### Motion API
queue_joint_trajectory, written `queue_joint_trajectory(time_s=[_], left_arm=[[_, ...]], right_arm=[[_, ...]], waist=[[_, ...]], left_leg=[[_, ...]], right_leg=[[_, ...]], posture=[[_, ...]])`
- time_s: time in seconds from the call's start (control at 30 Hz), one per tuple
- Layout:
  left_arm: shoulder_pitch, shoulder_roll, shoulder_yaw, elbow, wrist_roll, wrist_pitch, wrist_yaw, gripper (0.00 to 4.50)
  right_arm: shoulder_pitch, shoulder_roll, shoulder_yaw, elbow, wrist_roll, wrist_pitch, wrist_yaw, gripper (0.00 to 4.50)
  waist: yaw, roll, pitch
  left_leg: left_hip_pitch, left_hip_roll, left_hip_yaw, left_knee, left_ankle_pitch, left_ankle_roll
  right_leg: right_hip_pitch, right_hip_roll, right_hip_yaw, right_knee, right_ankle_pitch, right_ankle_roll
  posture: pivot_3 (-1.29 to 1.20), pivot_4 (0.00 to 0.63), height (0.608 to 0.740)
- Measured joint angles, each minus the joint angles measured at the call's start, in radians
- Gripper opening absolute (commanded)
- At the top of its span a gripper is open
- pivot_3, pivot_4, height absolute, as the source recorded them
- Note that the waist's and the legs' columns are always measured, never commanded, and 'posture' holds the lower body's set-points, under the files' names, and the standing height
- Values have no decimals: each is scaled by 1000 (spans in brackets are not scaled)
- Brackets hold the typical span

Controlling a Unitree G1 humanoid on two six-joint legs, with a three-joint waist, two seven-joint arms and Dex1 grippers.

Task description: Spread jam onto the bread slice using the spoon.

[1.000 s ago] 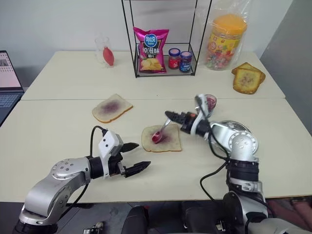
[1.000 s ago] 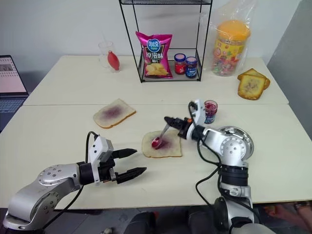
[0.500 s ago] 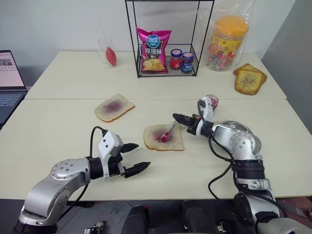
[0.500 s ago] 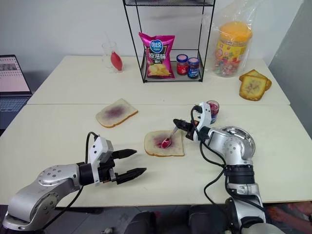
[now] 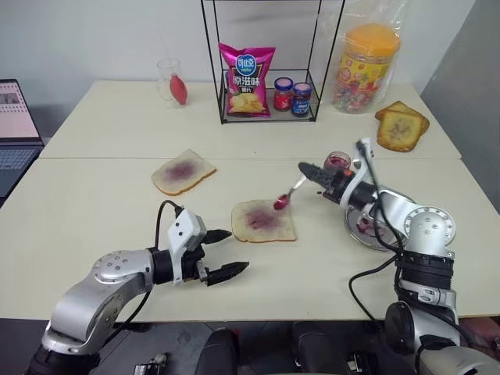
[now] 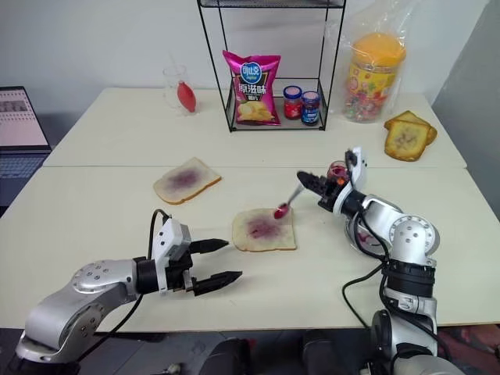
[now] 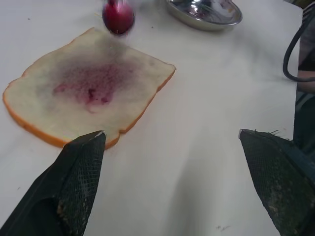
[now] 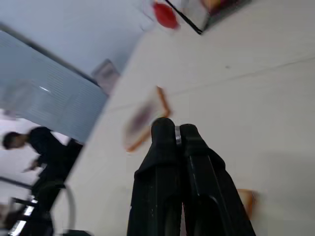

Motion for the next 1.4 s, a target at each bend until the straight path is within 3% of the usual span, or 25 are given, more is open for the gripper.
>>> queue_joint_trajectory(time_s=[0.13, 0.4, 0.57, 0.7, 0.83, 0.87, 1.4], left_arm=[[-148, -22, -63, 39, 3, -18, -61, 4500], [-487, -128, -239, 180, 52, -52, -203, 4500], [-565, -202, -353, 294, 148, -128, -254, 4500], [-581, -274, -386, 394, 202, -182, -256, 4500], [-581, -287, -385, 404, 214, -188, -254, 4500], [-581, -287, -385, 404, 219, -188, -253, 4500], [-530, -275, -372, 344, 227, -149, -209, 4500]], right_arm=[[96, -64, -62, -204, 234, 0, -162, 23], [376, -310, -227, -330, 225, -122, -313, 23], [479, -315, -295, -255, 87, -249, -332, 23], [476, -261, -254, -149, -5, -342, -287, 23], [448, -224, -218, -52, -36, -385, -228, 23], [442, -220, -217, -33, -37, -395, -213, 469], [439, -248, -237, 108, -44, -407, -84, 3956]], waist=[[9, 0, 0], [19, 0, 0], [1, 0, 0], [-4, 0, 0], [-8, 1, 0], [-7, 1, 0], [-5, 1, 0]], left_leg=[[-1, -1, 0, 0, 0, 0], [-2, -2, 2, 1, 0, 0], [1, -1, 4, 0, 0, 0], [2, -1, 3, 1, 0, 0], [2, -2, 4, 2, 0, 0], [2, -2, 4, 2, 0, 0], [2, -2, 4, 2, 0, 0]], right_leg=[[1, -1, 0, -2, -1, 1], [1, -2, 2, -5, 0, 4], [1, 0, 5, -3, 0, 3], [1, 1, 5, 1, 0, 3], [1, 0, 6, 1, 0, 3], [1, 0, 5, 1, 0, 3], [1, 0, 5, 1, 0, 3]], posture=[[0, 150, 740], [0, 150, 740], [0, 150, 740], [0, 150, 740], [0, 150, 740], [0, 150, 740], [0, 150, 740]])
